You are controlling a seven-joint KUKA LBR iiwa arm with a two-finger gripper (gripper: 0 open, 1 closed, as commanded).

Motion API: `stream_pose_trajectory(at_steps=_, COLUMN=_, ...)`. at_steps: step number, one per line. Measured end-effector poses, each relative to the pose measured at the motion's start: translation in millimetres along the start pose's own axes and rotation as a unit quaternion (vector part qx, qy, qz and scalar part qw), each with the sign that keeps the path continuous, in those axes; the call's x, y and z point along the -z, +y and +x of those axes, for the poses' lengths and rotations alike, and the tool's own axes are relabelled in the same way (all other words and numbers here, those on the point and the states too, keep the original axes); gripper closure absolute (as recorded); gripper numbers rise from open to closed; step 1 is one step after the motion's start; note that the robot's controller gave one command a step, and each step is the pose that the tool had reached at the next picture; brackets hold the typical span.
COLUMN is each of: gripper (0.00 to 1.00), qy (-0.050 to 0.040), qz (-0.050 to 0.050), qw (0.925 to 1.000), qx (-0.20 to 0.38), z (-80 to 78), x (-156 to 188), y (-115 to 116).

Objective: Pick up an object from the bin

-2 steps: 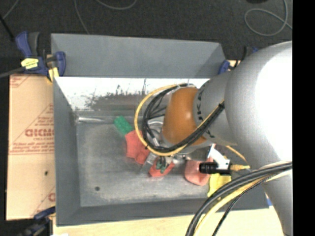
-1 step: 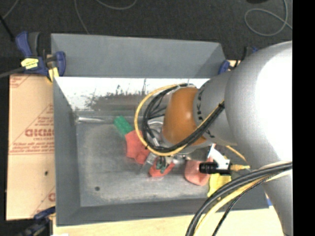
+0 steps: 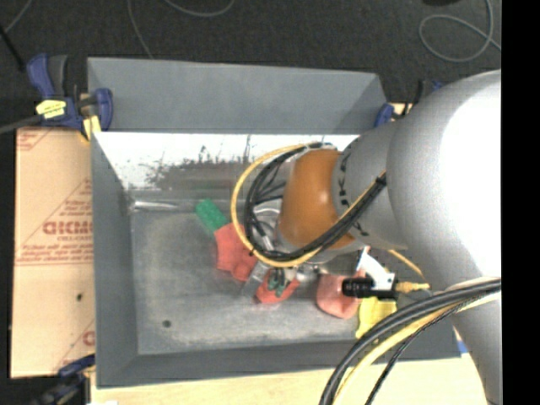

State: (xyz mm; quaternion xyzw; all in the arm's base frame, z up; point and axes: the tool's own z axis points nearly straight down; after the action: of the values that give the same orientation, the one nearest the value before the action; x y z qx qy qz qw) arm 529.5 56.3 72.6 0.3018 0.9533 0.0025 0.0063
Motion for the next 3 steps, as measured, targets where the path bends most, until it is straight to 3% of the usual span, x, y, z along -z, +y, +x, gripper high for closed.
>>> stream_pose_trajectory(at_steps=3, gripper=1.0, qy=0.0008, qz=0.0, qw=1.0, qx=0.001, z=0.1, x=20, y=0)
